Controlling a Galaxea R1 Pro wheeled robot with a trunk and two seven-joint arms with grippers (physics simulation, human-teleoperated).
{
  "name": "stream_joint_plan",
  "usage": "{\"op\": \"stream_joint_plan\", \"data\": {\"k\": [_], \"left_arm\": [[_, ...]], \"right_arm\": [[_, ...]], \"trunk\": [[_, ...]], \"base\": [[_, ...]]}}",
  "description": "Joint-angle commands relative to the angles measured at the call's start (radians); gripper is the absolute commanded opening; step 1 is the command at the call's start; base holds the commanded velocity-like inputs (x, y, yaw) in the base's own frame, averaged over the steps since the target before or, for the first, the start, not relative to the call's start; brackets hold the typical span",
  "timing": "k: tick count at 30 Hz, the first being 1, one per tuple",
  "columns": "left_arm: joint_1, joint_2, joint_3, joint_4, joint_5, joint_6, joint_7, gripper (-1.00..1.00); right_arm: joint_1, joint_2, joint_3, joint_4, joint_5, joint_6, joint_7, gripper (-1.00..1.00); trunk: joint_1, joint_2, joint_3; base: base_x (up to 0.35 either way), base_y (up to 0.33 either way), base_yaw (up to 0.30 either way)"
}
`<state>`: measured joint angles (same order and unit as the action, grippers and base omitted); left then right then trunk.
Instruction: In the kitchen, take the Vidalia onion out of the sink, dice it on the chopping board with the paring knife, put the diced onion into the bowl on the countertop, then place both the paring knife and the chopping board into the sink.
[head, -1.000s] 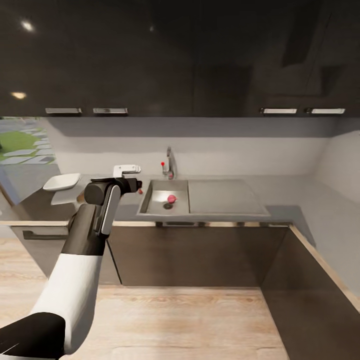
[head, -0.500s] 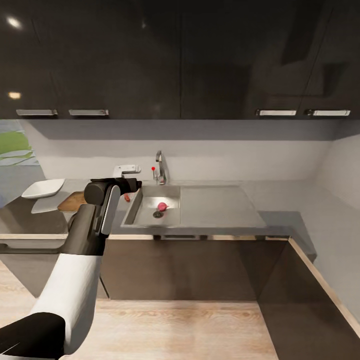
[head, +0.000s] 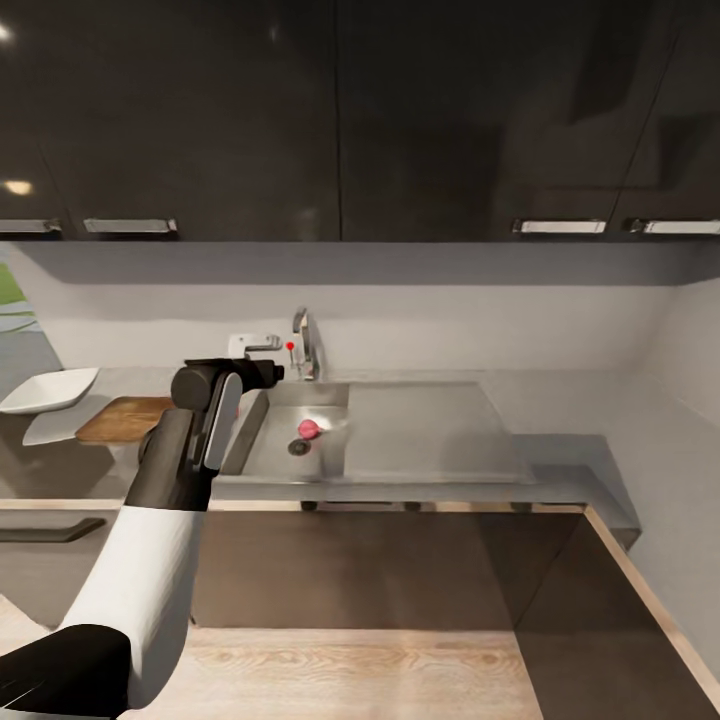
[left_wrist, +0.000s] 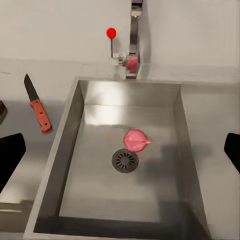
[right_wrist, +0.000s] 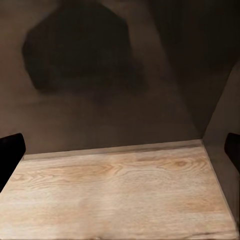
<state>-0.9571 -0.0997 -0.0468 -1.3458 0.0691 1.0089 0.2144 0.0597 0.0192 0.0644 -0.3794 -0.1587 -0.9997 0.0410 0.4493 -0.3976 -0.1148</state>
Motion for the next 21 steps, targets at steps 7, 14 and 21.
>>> {"op": "stream_joint_plan", "data": {"k": [7, 14, 21], "left_arm": [[-0.001, 0.0, -0.001, 0.001, 0.007, 0.004, 0.008, 1.0], [0.0, -0.001, -0.001, 0.014, 0.008, 0.004, 0.008, 1.0], [0.001, -0.001, -0.003, 0.027, 0.007, 0.004, 0.008, 1.0]], "right_arm": [[0.0, -0.001, 0.005, 0.011, -0.01, -0.002, 0.005, 1.0], [0.0, -0.001, 0.005, 0.012, -0.011, -0.002, 0.005, 1.0], [0.0, -0.001, 0.005, 0.012, -0.01, -0.002, 0.005, 1.0]], "trunk": [[0.001, -0.002, -0.013], [0.001, -0.002, -0.024], [0.001, -0.002, -0.035]], "base": [[0.039, -0.01, 0.0], [0.045, -0.026, 0.0], [0.175, -0.16, 0.0]]}}
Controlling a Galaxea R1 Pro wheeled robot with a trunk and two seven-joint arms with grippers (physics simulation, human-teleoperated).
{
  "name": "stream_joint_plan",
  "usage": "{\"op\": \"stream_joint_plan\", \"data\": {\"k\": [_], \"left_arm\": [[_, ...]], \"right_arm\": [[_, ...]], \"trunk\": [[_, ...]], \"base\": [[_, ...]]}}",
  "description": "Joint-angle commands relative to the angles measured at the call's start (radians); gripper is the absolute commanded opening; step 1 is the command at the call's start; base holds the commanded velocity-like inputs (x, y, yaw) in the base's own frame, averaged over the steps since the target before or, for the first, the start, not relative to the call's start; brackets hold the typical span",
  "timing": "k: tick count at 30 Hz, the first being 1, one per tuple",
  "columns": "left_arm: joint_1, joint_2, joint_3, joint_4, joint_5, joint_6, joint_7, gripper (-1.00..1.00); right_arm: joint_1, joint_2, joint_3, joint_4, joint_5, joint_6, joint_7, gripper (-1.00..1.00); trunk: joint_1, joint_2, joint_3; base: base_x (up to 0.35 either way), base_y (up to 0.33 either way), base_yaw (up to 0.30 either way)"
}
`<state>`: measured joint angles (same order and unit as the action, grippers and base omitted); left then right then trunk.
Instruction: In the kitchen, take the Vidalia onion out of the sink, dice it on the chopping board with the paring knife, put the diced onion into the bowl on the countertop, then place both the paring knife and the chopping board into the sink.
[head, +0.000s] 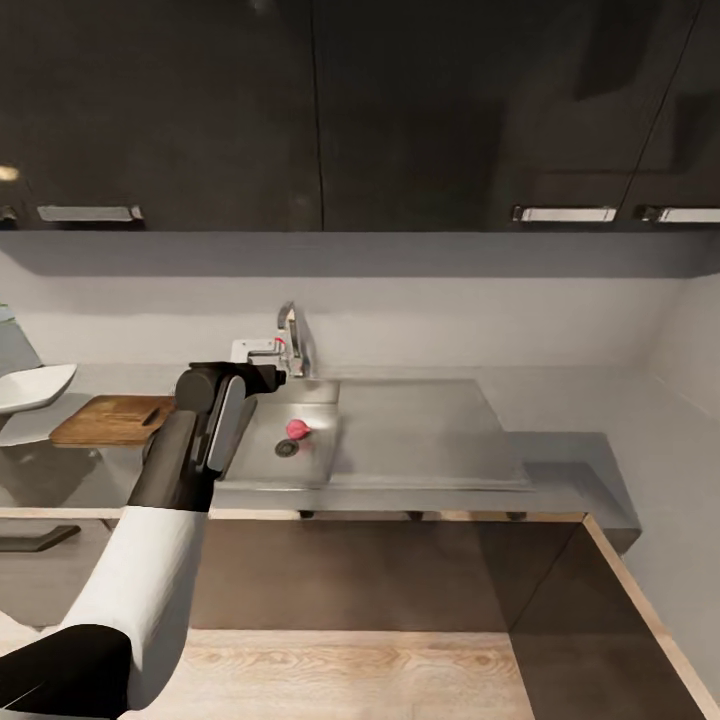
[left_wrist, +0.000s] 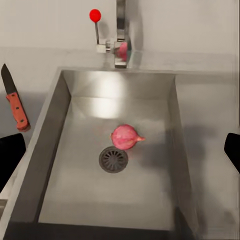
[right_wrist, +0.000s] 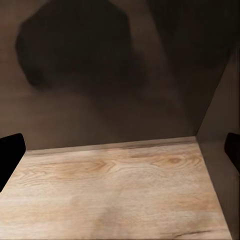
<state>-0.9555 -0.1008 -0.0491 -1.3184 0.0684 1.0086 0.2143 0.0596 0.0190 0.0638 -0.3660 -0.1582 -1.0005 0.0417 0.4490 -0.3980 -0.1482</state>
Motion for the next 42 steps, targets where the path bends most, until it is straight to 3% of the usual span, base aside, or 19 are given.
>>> {"op": "stream_joint_plan", "data": {"k": [1, 19, 24, 42], "left_arm": [[-0.001, 0.0, -0.001, 0.0, 0.007, 0.004, 0.008, 1.0], [0.001, 0.009, 0.002, 0.069, 0.007, 0.0, 0.007, 1.0], [0.001, 0.029, 0.004, 0.095, 0.007, -0.001, 0.007, 1.0], [0.002, 0.032, 0.005, 0.158, 0.005, -0.002, 0.007, 1.0]], "right_arm": [[0.0, -0.001, 0.005, -0.001, -0.011, -0.001, 0.004, 1.0], [0.0, -0.001, 0.006, -0.001, -0.011, -0.001, 0.004, 1.0], [0.0, -0.001, 0.006, -0.001, -0.011, -0.001, 0.004, 1.0], [0.0, 0.0, 0.007, -0.001, -0.011, -0.003, 0.006, 1.0]], "trunk": [[0.001, -0.002, -0.003], [0.001, -0.002, -0.032], [0.001, -0.002, -0.04], [0.001, -0.002, -0.069]], "base": [[0.217, -0.219, 0.0], [0.035, -0.036, 0.0], [0.004, 0.0, 0.0], [0.206, 0.021, 0.0]]}}
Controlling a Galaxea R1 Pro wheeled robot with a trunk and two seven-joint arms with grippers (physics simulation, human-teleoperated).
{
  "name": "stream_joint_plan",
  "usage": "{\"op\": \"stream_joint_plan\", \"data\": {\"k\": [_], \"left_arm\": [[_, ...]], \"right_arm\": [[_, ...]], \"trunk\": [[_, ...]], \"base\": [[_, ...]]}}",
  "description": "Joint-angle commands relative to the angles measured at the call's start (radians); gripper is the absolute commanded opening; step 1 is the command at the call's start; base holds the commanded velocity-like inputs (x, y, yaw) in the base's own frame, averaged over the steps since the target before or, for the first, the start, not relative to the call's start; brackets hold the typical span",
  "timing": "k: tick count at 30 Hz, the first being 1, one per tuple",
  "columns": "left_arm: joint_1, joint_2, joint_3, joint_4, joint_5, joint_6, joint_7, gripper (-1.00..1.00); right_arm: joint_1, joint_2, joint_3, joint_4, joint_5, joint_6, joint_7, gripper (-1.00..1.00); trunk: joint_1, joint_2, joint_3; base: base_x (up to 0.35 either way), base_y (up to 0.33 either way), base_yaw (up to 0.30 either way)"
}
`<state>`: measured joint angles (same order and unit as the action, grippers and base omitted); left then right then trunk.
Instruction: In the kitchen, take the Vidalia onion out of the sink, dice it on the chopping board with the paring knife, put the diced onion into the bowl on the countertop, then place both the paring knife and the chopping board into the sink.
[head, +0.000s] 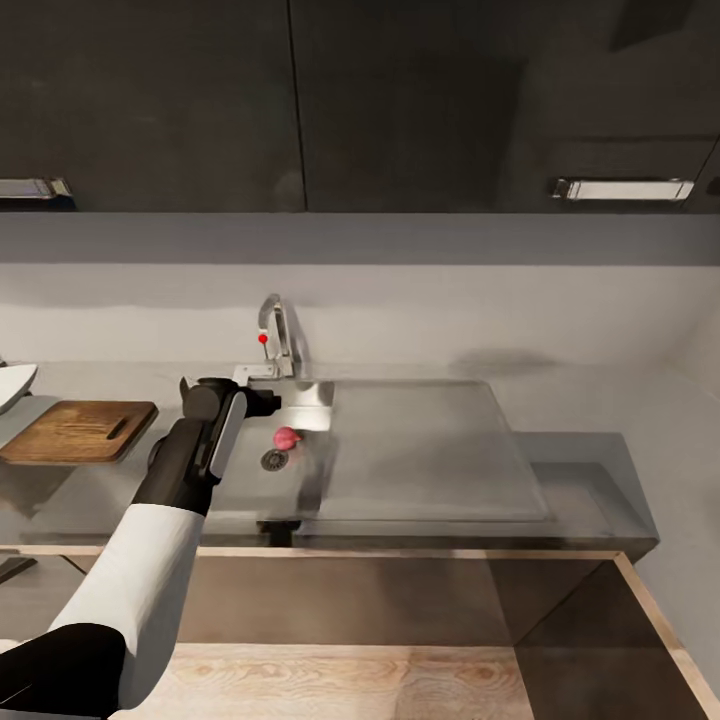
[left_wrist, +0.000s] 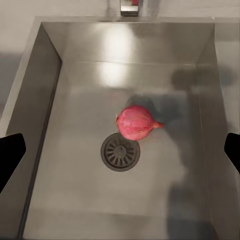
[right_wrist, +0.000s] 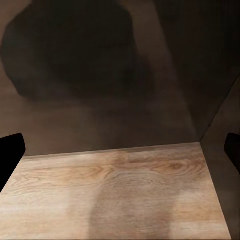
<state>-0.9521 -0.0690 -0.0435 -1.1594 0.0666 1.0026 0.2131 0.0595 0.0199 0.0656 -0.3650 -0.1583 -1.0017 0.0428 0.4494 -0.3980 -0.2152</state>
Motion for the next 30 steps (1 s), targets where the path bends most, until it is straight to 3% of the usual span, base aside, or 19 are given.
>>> {"op": "stream_joint_plan", "data": {"k": [1, 20, 30], "left_arm": [[-0.001, 0.0, -0.001, 0.001, 0.007, 0.004, 0.008, 1.0], [0.0, 0.0, -0.001, 0.038, 0.007, 0.002, 0.007, 1.0], [0.0, 0.0, -0.001, 0.059, 0.006, 0.001, 0.006, 1.0]], "right_arm": [[0.0, -0.001, 0.005, -0.002, -0.011, -0.001, 0.005, 1.0], [0.0, -0.001, 0.004, -0.002, -0.011, -0.002, 0.005, 1.0], [0.0, -0.001, 0.005, -0.002, -0.011, -0.002, 0.005, 1.0]], "trunk": [[0.001, -0.002, -0.003], [0.001, -0.002, -0.034], [0.001, -0.002, -0.05]], "base": [[0.029, 0.0, 0.0], [0.006, 0.0, 0.0], [0.168, -0.004, 0.0]]}}
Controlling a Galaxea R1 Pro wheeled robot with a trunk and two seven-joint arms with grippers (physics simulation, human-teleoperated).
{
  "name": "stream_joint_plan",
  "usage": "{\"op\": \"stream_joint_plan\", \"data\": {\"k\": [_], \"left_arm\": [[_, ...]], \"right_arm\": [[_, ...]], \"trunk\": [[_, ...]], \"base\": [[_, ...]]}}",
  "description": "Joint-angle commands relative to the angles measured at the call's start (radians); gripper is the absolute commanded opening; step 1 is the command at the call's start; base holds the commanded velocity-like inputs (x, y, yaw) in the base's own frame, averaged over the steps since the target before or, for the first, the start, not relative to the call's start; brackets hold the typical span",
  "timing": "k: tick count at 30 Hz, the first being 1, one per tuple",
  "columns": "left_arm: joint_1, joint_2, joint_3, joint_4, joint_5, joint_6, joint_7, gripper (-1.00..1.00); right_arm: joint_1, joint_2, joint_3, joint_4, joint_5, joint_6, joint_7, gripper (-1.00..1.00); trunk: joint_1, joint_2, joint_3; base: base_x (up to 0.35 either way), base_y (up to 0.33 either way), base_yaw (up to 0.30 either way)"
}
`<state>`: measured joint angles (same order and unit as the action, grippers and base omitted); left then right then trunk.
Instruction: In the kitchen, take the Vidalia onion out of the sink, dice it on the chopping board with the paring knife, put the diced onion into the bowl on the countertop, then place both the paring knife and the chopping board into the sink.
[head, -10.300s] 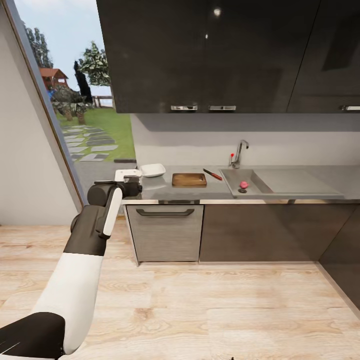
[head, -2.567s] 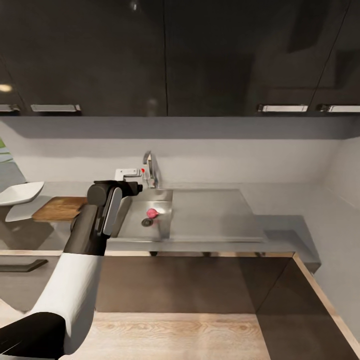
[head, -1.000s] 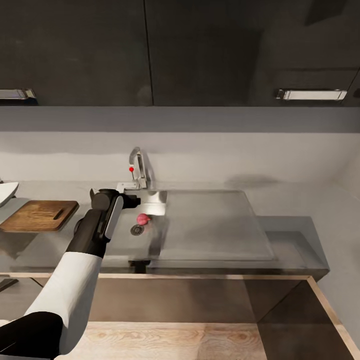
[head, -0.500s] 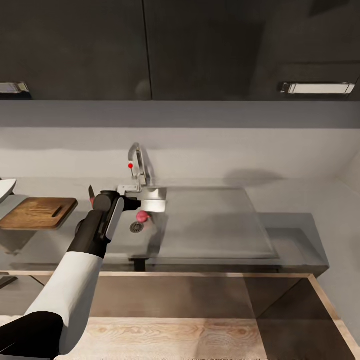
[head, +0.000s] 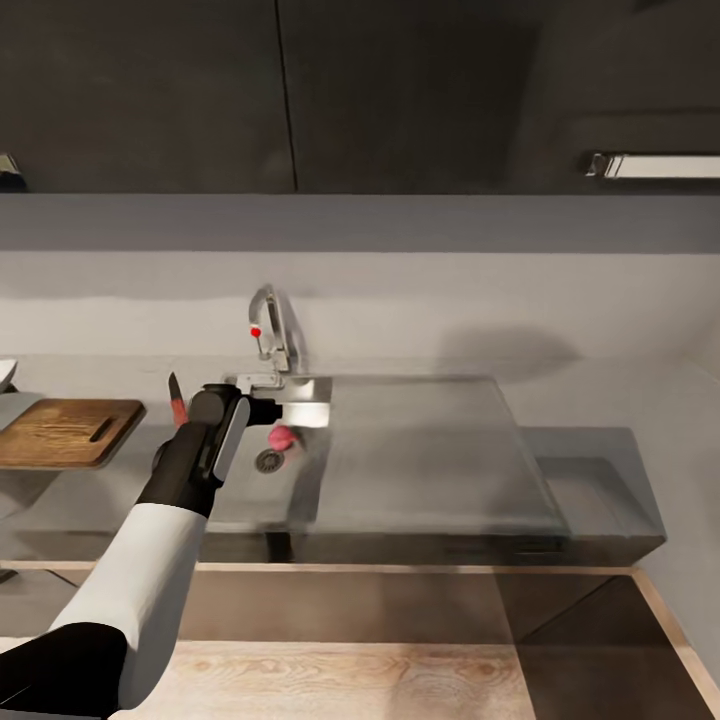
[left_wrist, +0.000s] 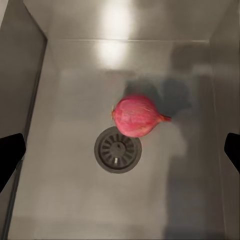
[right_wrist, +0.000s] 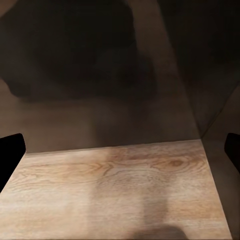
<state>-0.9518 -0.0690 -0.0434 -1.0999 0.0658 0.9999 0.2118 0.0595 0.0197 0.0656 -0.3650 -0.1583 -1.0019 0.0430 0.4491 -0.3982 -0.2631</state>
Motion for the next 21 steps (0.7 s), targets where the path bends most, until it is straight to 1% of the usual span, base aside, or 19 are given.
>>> {"op": "stream_joint_plan", "data": {"k": [1, 6, 21], "left_arm": [[-0.001, 0.0, -0.001, 0.002, 0.007, 0.004, 0.008, 1.0], [-0.001, 0.0, -0.001, 0.004, 0.006, 0.002, 0.008, 1.0], [-0.001, -0.001, -0.001, 0.013, 0.008, 0.002, 0.008, 1.0]], "right_arm": [[0.0, -0.001, 0.005, -0.002, -0.011, -0.002, 0.005, 1.0], [0.0, 0.0, 0.005, -0.002, -0.011, -0.002, 0.005, 1.0], [0.0, 0.0, 0.005, -0.002, -0.011, -0.005, 0.005, 1.0]], "trunk": [[0.001, -0.002, -0.003], [0.001, -0.002, -0.011], [0.001, -0.002, -0.035]], "base": [[0.15, -0.027, 0.0], [0.062, -0.011, 0.0], [0.003, 0.0, 0.0]]}}
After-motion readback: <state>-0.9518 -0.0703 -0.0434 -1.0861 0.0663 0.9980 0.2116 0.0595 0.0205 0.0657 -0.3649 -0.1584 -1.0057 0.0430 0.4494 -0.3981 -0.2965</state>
